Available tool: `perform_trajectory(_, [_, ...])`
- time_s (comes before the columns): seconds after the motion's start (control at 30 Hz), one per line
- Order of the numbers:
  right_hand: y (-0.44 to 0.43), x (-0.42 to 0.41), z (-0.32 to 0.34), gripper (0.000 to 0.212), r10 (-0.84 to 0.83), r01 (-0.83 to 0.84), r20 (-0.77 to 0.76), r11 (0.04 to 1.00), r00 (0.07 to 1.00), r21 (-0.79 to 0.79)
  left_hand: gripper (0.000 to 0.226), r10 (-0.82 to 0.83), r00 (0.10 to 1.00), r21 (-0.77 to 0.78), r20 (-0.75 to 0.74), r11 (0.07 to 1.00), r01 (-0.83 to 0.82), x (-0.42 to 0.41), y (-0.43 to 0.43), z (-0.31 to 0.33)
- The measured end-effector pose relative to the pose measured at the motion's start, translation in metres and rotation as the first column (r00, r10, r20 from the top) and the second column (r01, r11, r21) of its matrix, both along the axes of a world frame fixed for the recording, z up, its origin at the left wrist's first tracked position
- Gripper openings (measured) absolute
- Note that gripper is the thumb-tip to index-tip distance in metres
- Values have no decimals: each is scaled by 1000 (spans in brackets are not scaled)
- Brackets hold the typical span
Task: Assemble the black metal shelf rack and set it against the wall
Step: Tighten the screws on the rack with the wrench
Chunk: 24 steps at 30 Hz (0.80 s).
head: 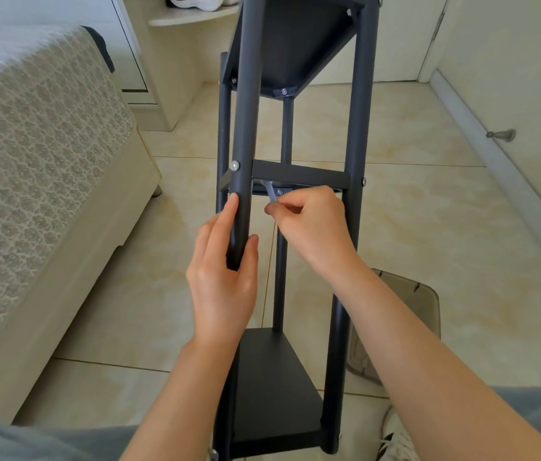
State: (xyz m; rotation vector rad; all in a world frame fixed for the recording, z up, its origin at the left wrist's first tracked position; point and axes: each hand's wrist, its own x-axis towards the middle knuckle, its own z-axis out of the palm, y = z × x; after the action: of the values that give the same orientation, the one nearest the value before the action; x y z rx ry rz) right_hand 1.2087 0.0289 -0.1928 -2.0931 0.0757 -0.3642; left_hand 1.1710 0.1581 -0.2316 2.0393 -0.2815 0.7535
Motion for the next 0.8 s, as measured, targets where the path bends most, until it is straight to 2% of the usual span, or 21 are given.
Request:
perform_trajectory(0.37, [4,4,5,31,50,-51,50,999,998,8,56,-8,1000,2,10,1000,8,0,0,0])
perform_trajectory(0.53, [9,8,-4,32,55,-57,130,998,990,10,58,-16,1000,-3,10,1000,16,1,0,0])
perform_trajectory(0.8, [19,20,-27,21,-3,-12,302,999,953,49,59,6,1000,-10,-1,1000,-6,2,3,-2])
